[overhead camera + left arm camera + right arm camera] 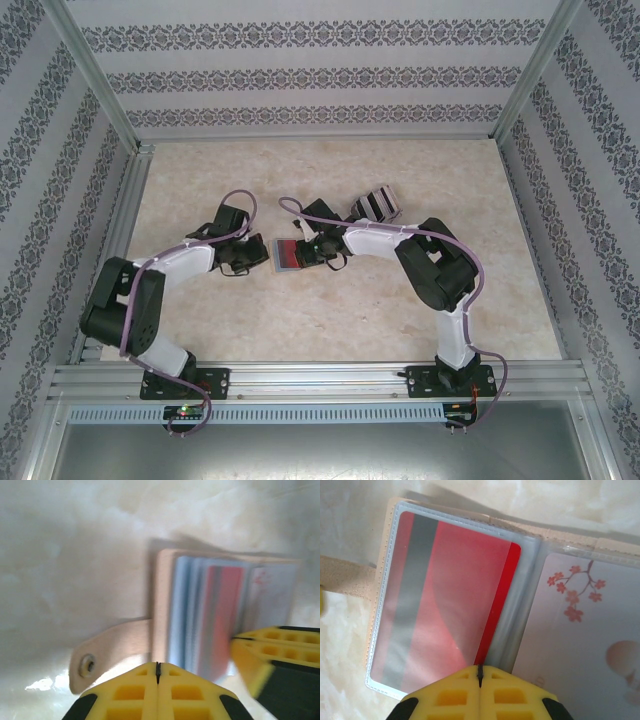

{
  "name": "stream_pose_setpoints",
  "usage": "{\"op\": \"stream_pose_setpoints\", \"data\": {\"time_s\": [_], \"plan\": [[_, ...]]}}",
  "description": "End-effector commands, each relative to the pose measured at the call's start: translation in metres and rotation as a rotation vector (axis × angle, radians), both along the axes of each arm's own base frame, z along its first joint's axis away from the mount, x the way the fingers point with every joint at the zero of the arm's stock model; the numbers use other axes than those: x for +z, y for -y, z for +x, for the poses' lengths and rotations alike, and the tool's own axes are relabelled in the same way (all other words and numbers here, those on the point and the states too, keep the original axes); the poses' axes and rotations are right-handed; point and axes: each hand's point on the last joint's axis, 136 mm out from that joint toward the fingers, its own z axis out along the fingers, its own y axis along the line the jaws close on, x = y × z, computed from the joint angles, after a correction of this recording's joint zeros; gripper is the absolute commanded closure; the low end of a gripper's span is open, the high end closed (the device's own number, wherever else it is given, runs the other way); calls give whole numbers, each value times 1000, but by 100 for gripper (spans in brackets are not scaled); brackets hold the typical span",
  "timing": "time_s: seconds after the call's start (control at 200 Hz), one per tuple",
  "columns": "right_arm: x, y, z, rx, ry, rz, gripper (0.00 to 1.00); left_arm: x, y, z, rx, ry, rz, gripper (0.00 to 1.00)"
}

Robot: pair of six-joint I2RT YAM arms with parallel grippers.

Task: Put the credit cards into the card holder

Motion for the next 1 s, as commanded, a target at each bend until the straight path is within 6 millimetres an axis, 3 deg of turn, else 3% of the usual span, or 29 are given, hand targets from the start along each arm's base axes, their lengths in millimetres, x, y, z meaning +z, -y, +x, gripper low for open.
{"op": "stream_pose_setpoints", "data": {"time_s": [0.0,0.13,0.36,0.744,0.999], "plan": [[-33,13,-14,4,-56,-93,97,41,3,11,18,77,-33,98],[-34,13,-14,1,-57,-89,97,56,19,16,8,89,-139,93],[-34,12,-16,-3,-68,-70,97,42,32,28,7,57,-206,78],[-35,15,-15,-12,-71,-66,97,5,43,41,12,-1,-246,79],[-35,16,-13,-14,-70,-66,97,0,34,39,17,-9,-176,78]]}}
